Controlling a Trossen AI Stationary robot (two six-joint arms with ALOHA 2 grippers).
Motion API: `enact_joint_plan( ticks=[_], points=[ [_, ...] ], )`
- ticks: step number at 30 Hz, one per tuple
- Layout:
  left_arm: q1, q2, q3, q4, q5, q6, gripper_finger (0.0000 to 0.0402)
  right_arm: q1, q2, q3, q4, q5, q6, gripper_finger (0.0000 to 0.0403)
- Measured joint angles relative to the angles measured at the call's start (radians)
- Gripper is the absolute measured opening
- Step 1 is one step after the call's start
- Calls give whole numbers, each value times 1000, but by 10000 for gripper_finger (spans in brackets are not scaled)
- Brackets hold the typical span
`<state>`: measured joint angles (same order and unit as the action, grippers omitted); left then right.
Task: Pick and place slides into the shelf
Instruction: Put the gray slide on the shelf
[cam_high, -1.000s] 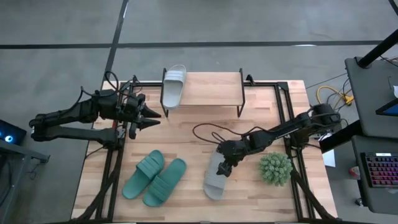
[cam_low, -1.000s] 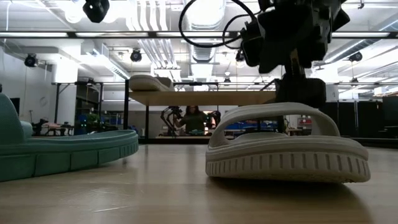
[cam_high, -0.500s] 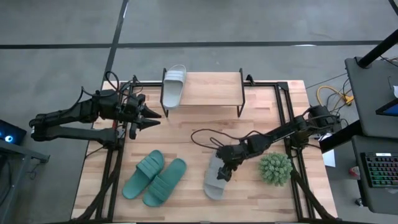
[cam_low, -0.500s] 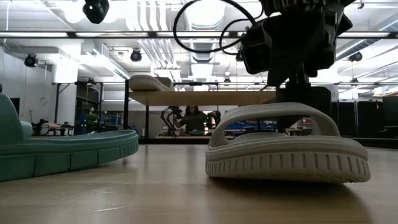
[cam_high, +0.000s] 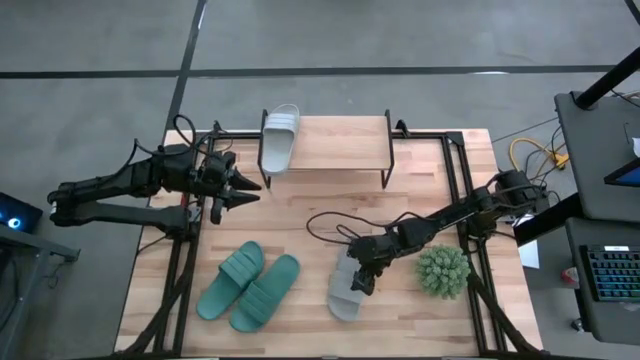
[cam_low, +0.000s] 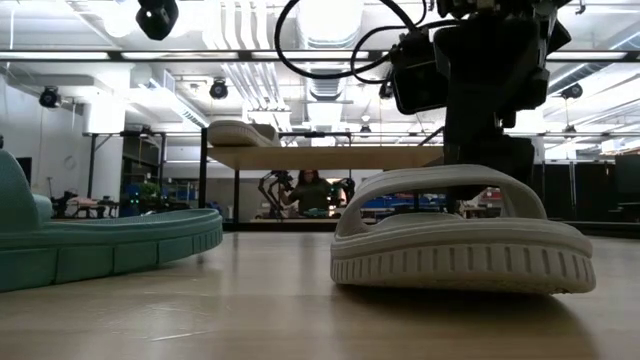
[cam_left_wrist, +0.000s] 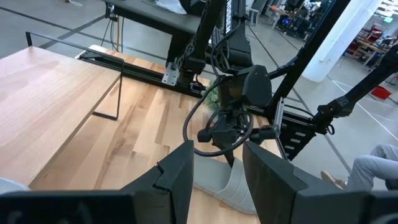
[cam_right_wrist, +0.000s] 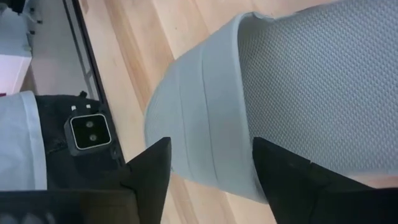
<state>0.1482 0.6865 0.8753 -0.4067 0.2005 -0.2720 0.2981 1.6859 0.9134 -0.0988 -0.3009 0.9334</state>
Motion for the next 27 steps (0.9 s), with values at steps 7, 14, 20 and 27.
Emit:
enact_joint_plan(
  ticks=[7, 14, 20, 27],
  points=[
    [0, -2, 0, 0, 0, 0, 123, -1, 0, 0, -1, -63, -53, 160],
    [0, 0, 0, 0, 0, 0, 123, -1, 0, 0, -2, -64, -55, 112],
    [0, 3, 0, 1, 0, 0, 123, -1, 0, 0, -12, -54, -63, 75],
    [0, 3, -2, 0, 3, -4, 123, -2, 0, 0, -26, -54, -101, 33]
  ],
)
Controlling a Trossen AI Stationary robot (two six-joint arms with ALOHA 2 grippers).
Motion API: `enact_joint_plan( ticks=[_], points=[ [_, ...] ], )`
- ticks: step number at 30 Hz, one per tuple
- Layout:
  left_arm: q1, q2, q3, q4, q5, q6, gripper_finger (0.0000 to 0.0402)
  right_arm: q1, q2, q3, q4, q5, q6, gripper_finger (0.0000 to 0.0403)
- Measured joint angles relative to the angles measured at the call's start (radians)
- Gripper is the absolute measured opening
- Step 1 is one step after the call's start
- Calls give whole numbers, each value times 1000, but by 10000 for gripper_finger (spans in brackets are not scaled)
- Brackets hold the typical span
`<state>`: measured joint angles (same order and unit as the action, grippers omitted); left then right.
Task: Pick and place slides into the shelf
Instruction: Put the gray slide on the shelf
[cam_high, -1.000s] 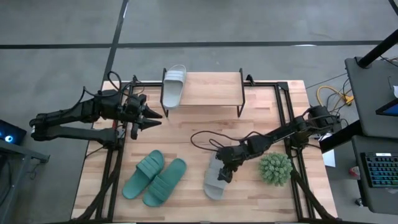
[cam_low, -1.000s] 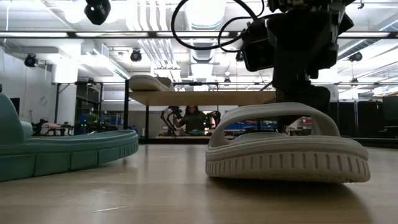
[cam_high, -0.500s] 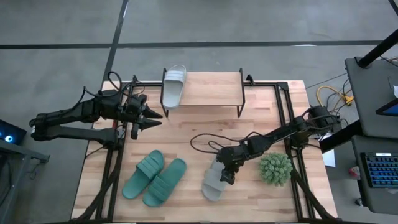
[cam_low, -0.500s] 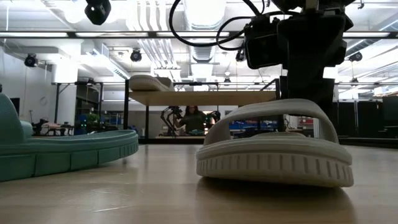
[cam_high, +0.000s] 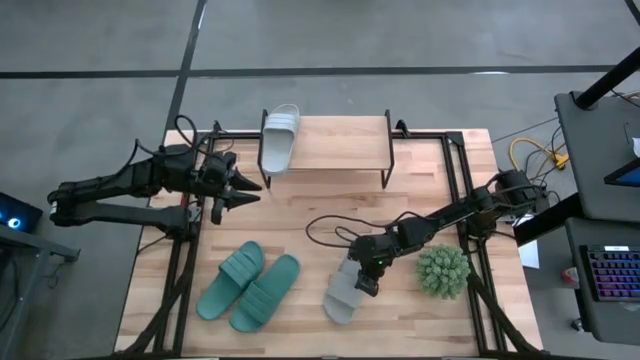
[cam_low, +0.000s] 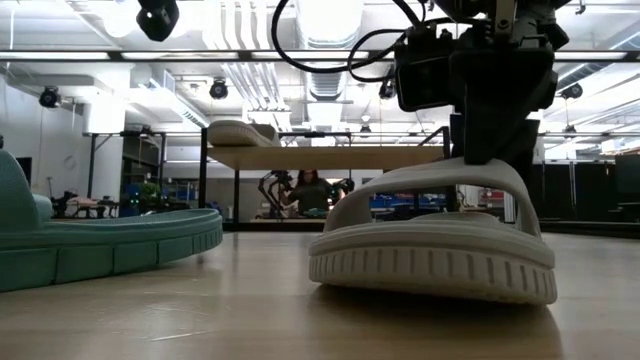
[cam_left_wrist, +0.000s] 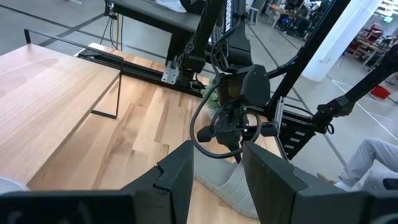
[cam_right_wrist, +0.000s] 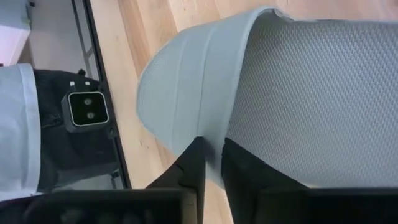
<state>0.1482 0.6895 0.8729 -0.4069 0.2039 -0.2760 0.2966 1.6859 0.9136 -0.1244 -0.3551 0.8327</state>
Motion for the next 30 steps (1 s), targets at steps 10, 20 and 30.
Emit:
enact_joint_plan(
  ticks=[10, 20, 30],
  points=[
    [-1, 0, -14, -1, 0, -4, 123, 0, 0, -1, 5, 14, -17, 10],
    [0, -2, -14, 0, 0, -2, 123, -2, -4, 51, 7, 48, -23, 9],
    [0, -3, -14, 0, 0, -1, 123, -2, -6, 90, 8, 96, -41, 9]
  ],
)
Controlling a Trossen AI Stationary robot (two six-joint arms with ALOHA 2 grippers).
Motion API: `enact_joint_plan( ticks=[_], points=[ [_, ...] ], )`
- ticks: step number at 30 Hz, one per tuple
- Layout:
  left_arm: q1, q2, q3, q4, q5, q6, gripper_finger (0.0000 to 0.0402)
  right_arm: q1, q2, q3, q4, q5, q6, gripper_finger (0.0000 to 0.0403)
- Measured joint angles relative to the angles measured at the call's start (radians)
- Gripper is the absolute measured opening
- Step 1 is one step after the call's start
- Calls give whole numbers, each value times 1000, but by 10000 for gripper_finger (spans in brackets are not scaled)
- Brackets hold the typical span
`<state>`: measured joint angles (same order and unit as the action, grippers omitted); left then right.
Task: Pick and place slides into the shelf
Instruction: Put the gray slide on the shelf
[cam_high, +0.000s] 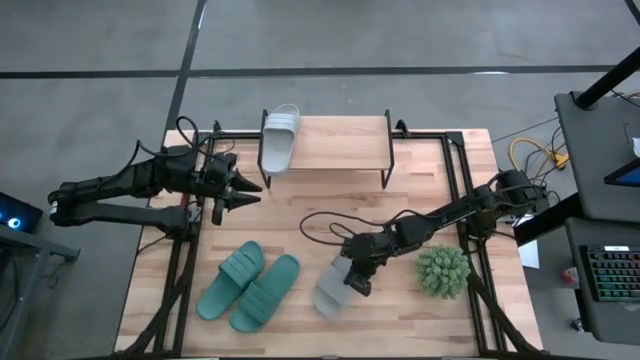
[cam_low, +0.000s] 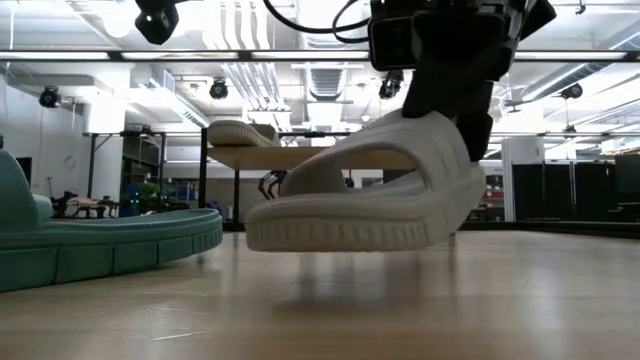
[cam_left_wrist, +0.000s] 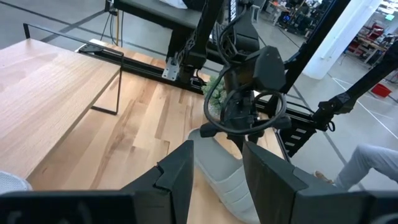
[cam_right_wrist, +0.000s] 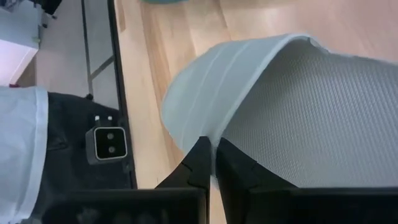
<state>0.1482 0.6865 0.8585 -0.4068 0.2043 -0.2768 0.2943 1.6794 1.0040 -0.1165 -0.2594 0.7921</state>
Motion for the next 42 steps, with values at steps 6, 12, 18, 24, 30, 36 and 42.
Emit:
enact_joint_plan(
  ticks=[6, 12, 18, 24, 30, 36, 42],
  points=[
    [0, -1, 0, 0, 0, 0, 123, 0, -2, 11, 1, 99, -5, 9],
    [0, -2, 0, 0, 0, 0, 123, 0, -5, 26, 2, 210, -4, 9],
    [0, -2, 0, 0, 0, 0, 123, 0, -7, 54, 2, 265, -1, 9],
    [0, -2, 0, -6, 0, 4, 123, 0, -7, 90, 0, 351, 0, 9],
    [0, -2, 0, -50, 0, 22, 123, 0, -7, 150, -12, 470, -7, 9],
    [0, -2, 0, -60, 0, 22, 123, 0, -8, 246, -95, 585, -59, 8],
    [0, -2, 0, -58, 0, 22, 123, 0, -8, 368, -231, 708, -126, 8]
  ],
)
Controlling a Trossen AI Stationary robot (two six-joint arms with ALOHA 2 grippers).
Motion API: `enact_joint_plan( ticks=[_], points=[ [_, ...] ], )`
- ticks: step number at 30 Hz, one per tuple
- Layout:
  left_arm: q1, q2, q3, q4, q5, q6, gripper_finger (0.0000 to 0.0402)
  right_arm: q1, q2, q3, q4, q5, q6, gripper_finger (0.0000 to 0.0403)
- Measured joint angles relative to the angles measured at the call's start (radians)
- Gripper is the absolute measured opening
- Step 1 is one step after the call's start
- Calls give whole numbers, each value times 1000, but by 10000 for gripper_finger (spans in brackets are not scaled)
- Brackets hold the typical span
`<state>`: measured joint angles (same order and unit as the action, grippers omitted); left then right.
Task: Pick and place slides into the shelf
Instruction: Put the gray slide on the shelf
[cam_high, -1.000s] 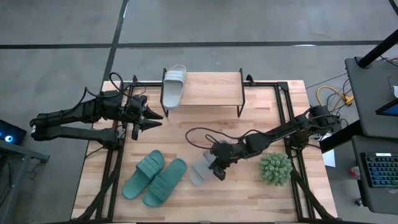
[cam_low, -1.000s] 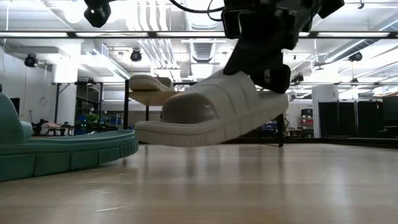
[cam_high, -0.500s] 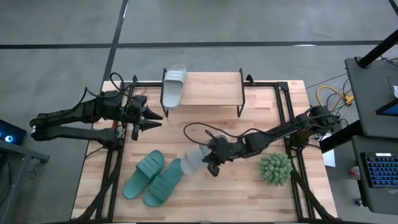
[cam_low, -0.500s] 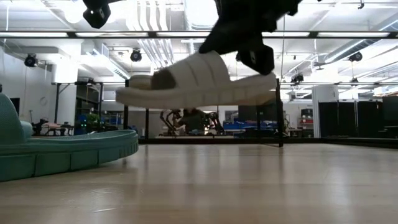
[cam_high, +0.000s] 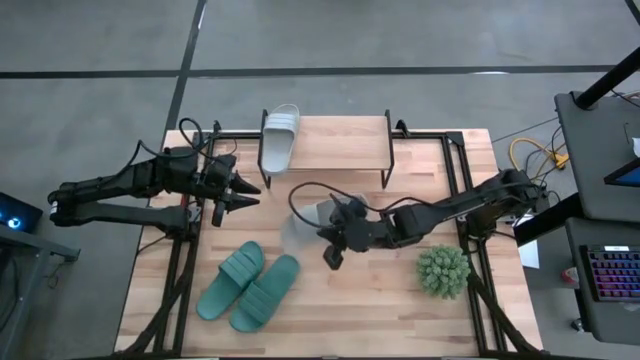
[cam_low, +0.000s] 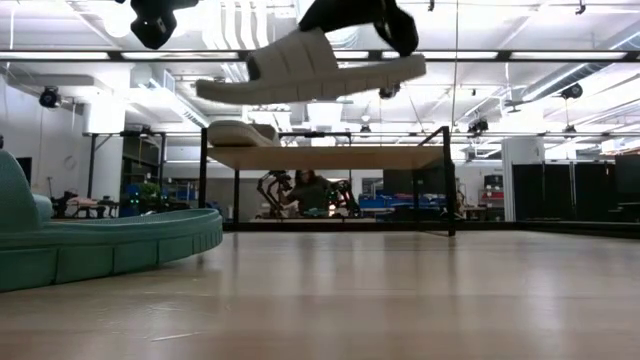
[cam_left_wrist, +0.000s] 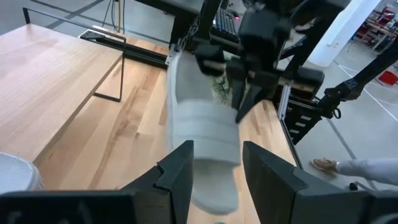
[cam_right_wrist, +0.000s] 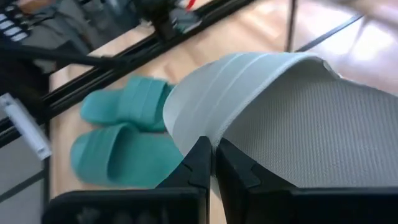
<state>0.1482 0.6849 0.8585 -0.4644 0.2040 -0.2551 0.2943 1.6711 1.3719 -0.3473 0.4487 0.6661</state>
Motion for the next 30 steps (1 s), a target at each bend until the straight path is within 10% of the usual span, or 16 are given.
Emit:
enact_joint_plan(
  ticks=[13, 30],
  points=[
    [-1, 0, 0, 7, -29, -24, 123, 3, 0, 131, -75, 274, -92, 8],
    [0, 62, 0, 86, -87, -282, 123, 2, 0, 164, -59, 341, -192, 8]
  ],
)
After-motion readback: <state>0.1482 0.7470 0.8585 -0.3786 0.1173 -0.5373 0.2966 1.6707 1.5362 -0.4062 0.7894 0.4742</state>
